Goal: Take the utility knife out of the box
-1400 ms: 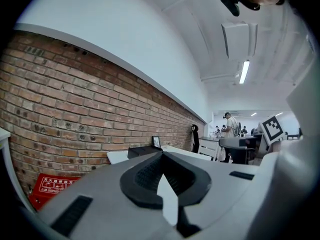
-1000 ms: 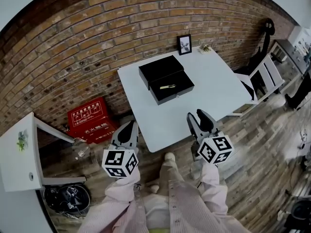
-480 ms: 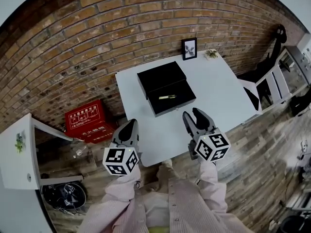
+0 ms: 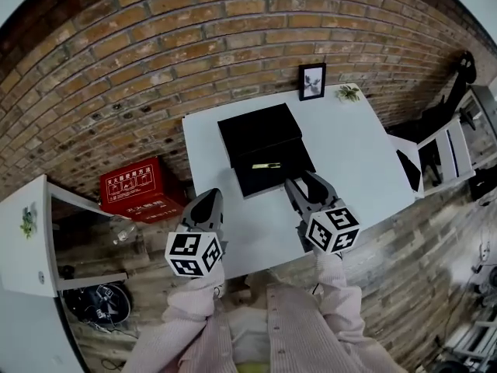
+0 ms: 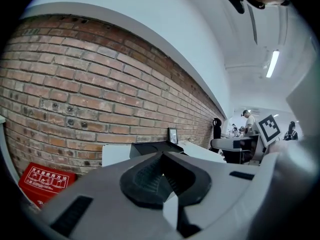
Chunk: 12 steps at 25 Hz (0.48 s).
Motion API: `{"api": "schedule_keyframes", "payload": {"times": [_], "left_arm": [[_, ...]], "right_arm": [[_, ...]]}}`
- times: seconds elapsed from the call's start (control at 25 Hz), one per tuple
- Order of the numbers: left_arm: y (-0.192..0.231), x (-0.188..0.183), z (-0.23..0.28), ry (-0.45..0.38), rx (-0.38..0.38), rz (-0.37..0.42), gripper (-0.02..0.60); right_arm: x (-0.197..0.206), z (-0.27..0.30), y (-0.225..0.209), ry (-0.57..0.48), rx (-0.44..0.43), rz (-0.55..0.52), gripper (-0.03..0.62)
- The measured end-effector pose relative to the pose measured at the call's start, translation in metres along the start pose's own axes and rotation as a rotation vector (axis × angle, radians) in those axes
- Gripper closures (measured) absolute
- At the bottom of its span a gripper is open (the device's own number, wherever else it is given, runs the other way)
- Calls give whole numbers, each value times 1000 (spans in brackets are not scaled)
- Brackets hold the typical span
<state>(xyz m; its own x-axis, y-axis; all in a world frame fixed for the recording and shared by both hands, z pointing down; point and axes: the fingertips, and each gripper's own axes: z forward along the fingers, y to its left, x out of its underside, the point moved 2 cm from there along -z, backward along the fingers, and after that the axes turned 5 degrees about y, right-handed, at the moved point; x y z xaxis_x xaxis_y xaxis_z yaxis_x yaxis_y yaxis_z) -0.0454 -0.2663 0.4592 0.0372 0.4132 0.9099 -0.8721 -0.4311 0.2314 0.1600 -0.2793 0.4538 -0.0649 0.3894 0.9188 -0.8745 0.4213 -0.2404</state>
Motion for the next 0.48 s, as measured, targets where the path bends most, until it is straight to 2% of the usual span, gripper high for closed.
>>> {"api": "schedule_keyframes", "payload": {"times": [0.48], "left_arm": [[7, 11, 53, 56, -47, -54, 589]], "right_arm": [[17, 69, -29, 200, -156, -137, 437]]}}
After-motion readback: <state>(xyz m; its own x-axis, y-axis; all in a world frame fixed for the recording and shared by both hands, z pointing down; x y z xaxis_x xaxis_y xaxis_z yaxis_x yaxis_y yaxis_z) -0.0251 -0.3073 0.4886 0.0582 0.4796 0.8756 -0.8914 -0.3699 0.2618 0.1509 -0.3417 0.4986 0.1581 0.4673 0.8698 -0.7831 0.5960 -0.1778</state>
